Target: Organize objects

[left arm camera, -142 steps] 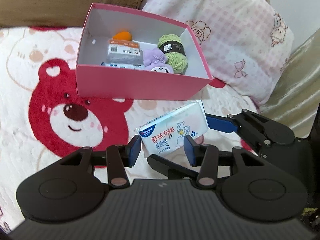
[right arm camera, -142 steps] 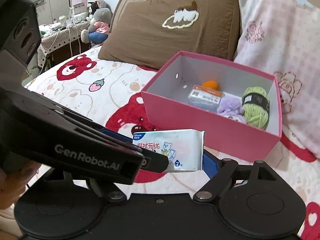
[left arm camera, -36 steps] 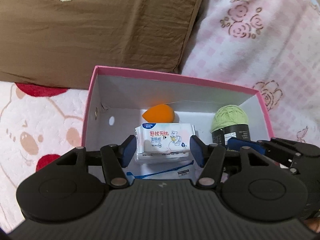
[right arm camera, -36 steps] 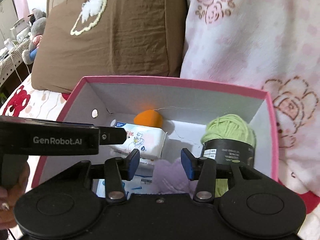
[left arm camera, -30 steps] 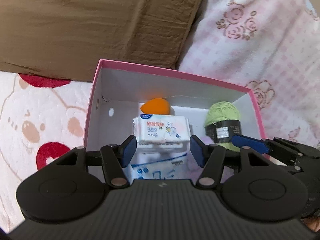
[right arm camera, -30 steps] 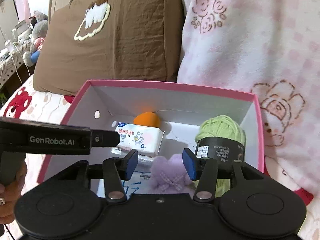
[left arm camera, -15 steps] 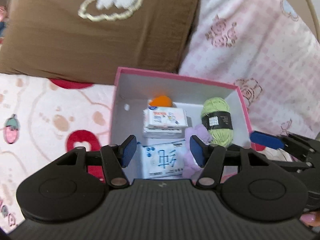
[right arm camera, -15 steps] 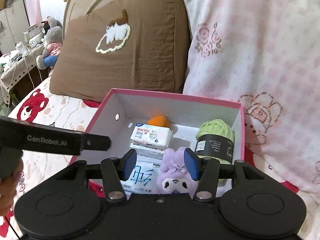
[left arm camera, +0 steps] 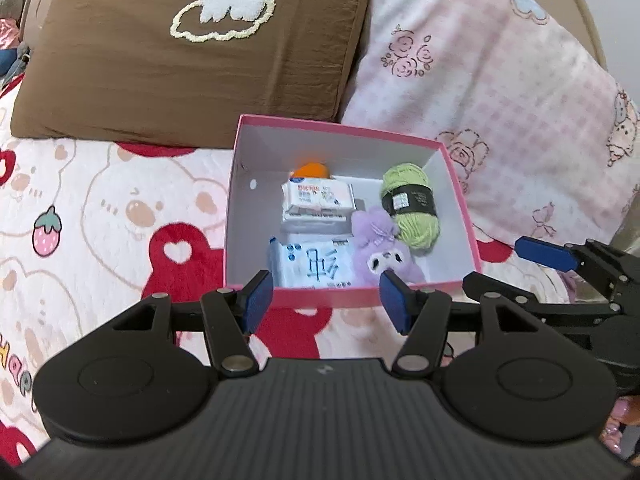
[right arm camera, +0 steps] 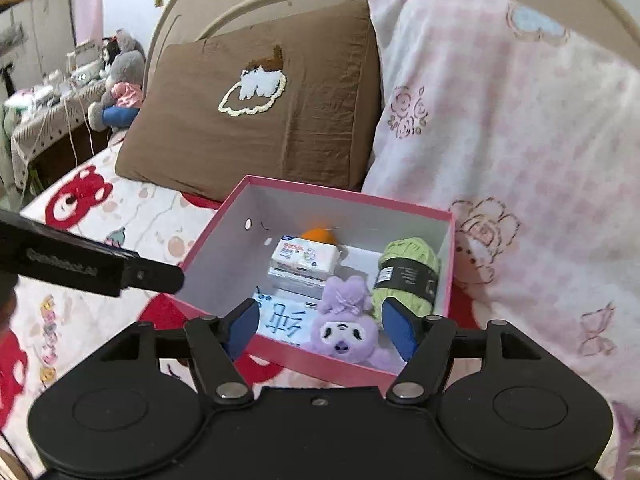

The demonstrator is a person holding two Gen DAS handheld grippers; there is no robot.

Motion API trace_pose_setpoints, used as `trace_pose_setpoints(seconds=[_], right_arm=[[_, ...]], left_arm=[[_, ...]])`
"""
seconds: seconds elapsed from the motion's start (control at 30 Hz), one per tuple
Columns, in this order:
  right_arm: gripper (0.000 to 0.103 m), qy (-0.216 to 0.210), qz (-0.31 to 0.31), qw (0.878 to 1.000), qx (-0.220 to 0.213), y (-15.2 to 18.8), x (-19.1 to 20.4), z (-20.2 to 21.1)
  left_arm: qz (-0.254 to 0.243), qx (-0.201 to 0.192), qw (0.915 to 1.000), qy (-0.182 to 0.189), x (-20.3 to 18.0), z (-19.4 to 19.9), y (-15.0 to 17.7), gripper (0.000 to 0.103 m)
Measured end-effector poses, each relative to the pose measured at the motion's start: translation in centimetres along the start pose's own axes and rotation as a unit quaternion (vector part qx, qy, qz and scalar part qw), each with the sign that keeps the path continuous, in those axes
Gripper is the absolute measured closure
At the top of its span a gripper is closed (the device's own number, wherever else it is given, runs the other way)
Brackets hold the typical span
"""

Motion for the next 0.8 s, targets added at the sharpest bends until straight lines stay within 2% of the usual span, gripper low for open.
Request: trace_pose_setpoints(seconds=[0.17,0.37,0.47,0.67,0.8], right_arm=[[0.027,0.004,-0.023,1.000,0.013,0.8,-0.4,1.1],[0.022,0.004,-0.025,0.999,0.024,2.1,-0.4,2.4],[0.014,-0.007,-0.039,0.999,0.021,2.6,-0.4,3.2],[0.012,0.003,-0.033,0.999,0.021,3.1,-0.2,4.5],[0.009,0.005,-0.046,0.999,0.017,3.4,-0.4,5.3]], left_arm=[[0.001,0.004,1.0000,0.008,-0.4,1.2,1.4,0.045],[-0.006,0.008,0.9999,-0.003,-0.8,2.5,3.0,0.045],[-0.014,0.009,0.9999,-0.002,-1.2,3.3,3.6,0.044],[-0.024,0.017,0.9995,0.009,-2.1,4.3,4.9,0.044],[-0.032,0.017,0.9993,0.002,-2.5,4.5,5.6,0.044]])
Point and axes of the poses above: each gripper's, at about its wrist camera, not at the fingertips, and z roughly against the way its jaws point, x to its left, y to its underside, the point moved 4 cm from there along -z, roughly the way its jaws point, and after that the axes turned 11 degrees about -x, right-handed, at the moved point
